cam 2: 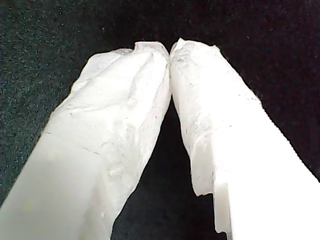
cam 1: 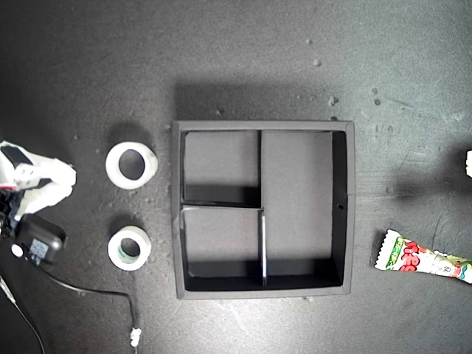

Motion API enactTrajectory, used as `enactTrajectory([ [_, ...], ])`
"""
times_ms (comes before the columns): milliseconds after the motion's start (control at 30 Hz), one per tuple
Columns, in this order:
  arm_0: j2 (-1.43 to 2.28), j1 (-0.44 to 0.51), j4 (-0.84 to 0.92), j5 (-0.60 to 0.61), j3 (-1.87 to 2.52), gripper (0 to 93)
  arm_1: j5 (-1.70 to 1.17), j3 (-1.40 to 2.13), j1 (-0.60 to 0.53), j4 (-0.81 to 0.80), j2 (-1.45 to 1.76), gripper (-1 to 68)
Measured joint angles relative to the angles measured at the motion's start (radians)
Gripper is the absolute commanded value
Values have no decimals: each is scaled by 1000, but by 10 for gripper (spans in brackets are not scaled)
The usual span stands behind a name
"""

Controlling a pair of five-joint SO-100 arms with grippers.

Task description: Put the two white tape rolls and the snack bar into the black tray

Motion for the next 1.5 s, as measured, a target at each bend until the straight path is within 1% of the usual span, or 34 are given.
enactTrajectory([
  [67,0,0,0,-15,0,3,0,0,51,0,0,-1],
  [167,0,-25,0,-103,0,3,0,0,135,0,0,-1],
  [200,0,-28,0,-127,0,3,0,0,138,-8,0,-1],
  [300,0,-34,0,-173,0,2,0,0,137,-101,-6,-1],
  [400,0,-35,-2,-204,0,2,0,0,98,-265,-8,0],
  [433,0,-32,-5,-233,0,19,0,0,75,-316,-8,0],
  [467,0,-21,-9,-268,0,5,0,0,55,-362,-8,0],
  [500,0,-15,-23,-290,0,2,0,0,35,-394,-8,-2],
  [533,0,-8,-71,-282,0,2,0,0,28,-423,-8,-2],
  [567,0,6,-120,-245,0,1,0,0,21,-459,-8,-2],
  [600,0,23,-173,-183,0,1,0,0,17,-494,-8,-2],
  [700,0,80,-348,67,0,1,0,0,-37,-621,-8,-2],
  [767,0,97,-442,210,-14,6,0,0,-71,-693,-8,-3],
  [833,0,97,-508,311,-44,83,0,0,-71,-719,-8,-3],
  [933,0,72,-577,402,-126,154,0,0,-25,-718,-8,-4],
  [1000,-2,49,-580,440,-178,177,46,0,17,-675,-8,-4],
  [1100,-104,11,-526,466,-328,200,253,0,29,-624,-8,-5],
  [1233,-482,-5,-410,479,-627,185,442,0,66,-557,-8,-5],
  [1333,-801,-21,-267,423,-850,184,551,0,80,-508,-8,-5],
  [1400,-963,-34,-236,390,-896,184,526,0,114,-531,-8,-5],
  [1433,-1014,-48,-233,377,-897,184,463,0,138,-571,-9,-5],
  [1500,-1075,-51,-233,359,-897,181,267,0,147,-686,-9,-4],
])
